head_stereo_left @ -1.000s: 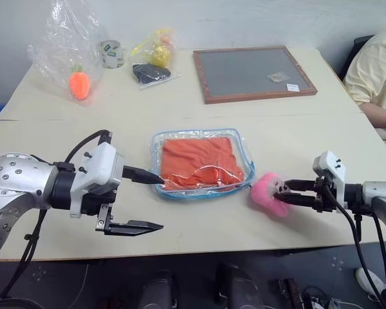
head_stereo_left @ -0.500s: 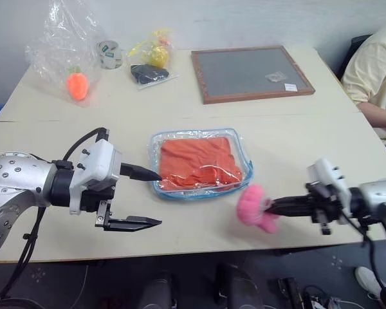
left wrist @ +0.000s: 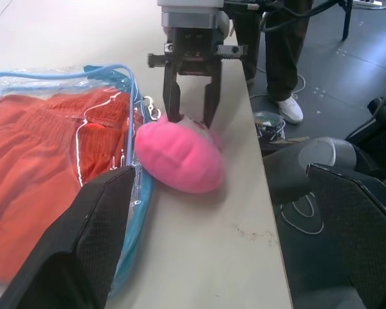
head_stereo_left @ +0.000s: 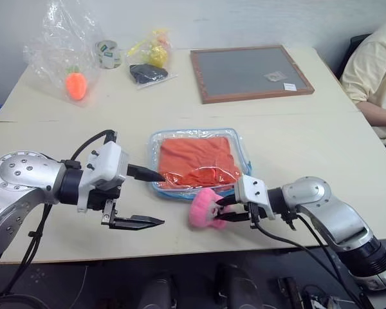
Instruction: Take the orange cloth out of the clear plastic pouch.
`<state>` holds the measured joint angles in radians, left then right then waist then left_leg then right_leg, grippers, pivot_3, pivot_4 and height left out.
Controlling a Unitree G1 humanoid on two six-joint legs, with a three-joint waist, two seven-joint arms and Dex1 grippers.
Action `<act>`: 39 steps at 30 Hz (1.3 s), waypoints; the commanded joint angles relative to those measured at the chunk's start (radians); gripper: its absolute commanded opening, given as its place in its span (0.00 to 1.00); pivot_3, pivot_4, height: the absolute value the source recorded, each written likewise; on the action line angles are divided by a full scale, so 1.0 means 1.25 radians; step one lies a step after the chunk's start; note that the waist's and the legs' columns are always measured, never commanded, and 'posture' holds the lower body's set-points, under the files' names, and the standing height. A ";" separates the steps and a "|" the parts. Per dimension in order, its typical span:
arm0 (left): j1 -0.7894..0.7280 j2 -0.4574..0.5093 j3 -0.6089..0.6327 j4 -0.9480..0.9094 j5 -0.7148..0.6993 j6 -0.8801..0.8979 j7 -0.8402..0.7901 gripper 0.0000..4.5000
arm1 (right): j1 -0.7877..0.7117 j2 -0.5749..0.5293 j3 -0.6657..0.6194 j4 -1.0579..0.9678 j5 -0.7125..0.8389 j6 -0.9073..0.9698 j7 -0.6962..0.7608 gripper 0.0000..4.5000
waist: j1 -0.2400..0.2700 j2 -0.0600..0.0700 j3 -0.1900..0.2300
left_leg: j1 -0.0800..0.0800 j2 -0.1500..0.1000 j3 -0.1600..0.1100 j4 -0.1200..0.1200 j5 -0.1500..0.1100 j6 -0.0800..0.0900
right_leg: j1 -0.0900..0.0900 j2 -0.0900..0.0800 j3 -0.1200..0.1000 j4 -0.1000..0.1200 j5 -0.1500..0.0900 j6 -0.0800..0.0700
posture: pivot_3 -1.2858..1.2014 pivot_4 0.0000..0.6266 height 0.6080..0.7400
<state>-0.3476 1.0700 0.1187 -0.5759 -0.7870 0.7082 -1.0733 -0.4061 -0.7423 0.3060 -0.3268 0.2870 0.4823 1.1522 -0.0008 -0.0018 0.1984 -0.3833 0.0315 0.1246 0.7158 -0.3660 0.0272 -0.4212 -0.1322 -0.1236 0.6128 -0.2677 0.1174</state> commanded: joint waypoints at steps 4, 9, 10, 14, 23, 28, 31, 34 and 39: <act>-0.082 -0.062 -0.107 0.029 0.075 -0.048 -0.009 1.00 | 0.003 -0.024 -0.055 -0.095 0.065 0.059 0.007 0.91 | 0.004 0.000 0.000 | 0.000 0.000 0.000 0.001 0.000 0.000 | 0.000 0.000 0.000 0.000 0.000 0.000 | 0.52 0.24 1.00; -0.189 -0.152 -0.239 0.100 0.170 -0.090 -0.036 1.00 | -0.028 -0.108 -0.181 -0.137 0.154 0.100 0.048 0.99 | 0.011 0.000 0.000 | -0.001 0.000 0.000 0.001 0.000 0.000 | 0.000 0.000 0.000 0.000 0.000 0.000 | 0.52 0.24 1.00; -0.206 -0.170 -0.269 0.115 0.195 -0.106 -0.045 1.00 | -0.039 -0.133 -0.204 -0.122 0.158 0.094 0.064 0.99 | 0.013 0.000 0.000 | -0.001 0.000 0.000 0.001 0.000 0.000 | 0.000 0.000 0.000 0.000 0.000 0.000 | 0.52 0.24 1.00; -0.258 -0.244 -0.399 0.193 0.327 -0.212 -0.091 1.00 | -0.079 -0.220 -0.208 0.024 0.041 -0.084 0.114 0.99 | 0.019 -0.001 0.000 | -0.001 0.000 0.006 0.002 0.000 0.000 | 0.000 0.000 0.000 0.000 0.000 0.000 | 0.52 0.24 1.00; -0.259 -0.318 -0.489 0.318 0.484 -0.361 -0.131 0.87 | -0.183 -0.135 -0.059 0.344 -0.225 -0.521 0.081 1.00 | 0.001 -0.001 0.000 | -0.003 0.000 0.009 0.001 0.000 0.001 | -0.004 0.000 0.002 0.002 0.000 0.000 | 0.52 0.24 1.00; -0.239 -0.314 -0.471 0.307 0.493 -0.362 -0.138 0.52 | -0.231 -0.093 -0.035 0.433 -0.256 -0.615 0.087 0.71 | -0.001 -0.001 0.000 | -0.003 0.000 0.009 0.001 0.000 0.001 | -0.005 0.000 0.002 0.003 0.000 0.000 | 0.52 0.24 1.00; -0.224 -0.304 -0.456 0.294 0.495 -0.359 -0.138 0.32 | -0.247 -0.086 -0.034 0.455 -0.247 -0.642 0.108 0.47 | 0.001 -0.001 0.000 | -0.003 0.001 0.009 0.002 0.001 0.001 | -0.005 -0.001 0.002 0.003 0.000 0.000 | 0.52 0.24 1.00; -0.210 -0.299 -0.442 0.280 0.496 -0.352 -0.134 0.14 | -0.258 -0.081 -0.038 0.471 -0.238 -0.651 0.125 0.25 | 0.001 -0.001 0.000 | -0.003 0.001 0.009 0.002 0.001 0.001 | -0.005 -0.001 0.002 0.003 0.000 0.000 | 0.52 0.24 1.00; -0.159 -0.279 -0.399 0.229 0.499 -0.307 -0.094 0.00 | -0.267 -0.079 -0.040 0.499 -0.237 -0.682 0.146 0.00 | -0.001 -0.001 0.000 | -0.003 0.001 0.009 0.002 0.001 0.001 | -0.005 -0.001 0.002 0.004 0.000 0.000 | 0.52 0.24 1.00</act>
<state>-0.5670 0.7019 -0.4099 -0.2427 -0.1687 0.2990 -1.2135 -0.7238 -0.8392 0.2733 0.2909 -0.0250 -0.3450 1.3294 -0.0023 -0.0026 0.1980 -0.3868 0.0328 0.1352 0.7185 -0.3653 0.0286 -0.4272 -0.1330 -0.1212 0.6176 -0.2676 0.1177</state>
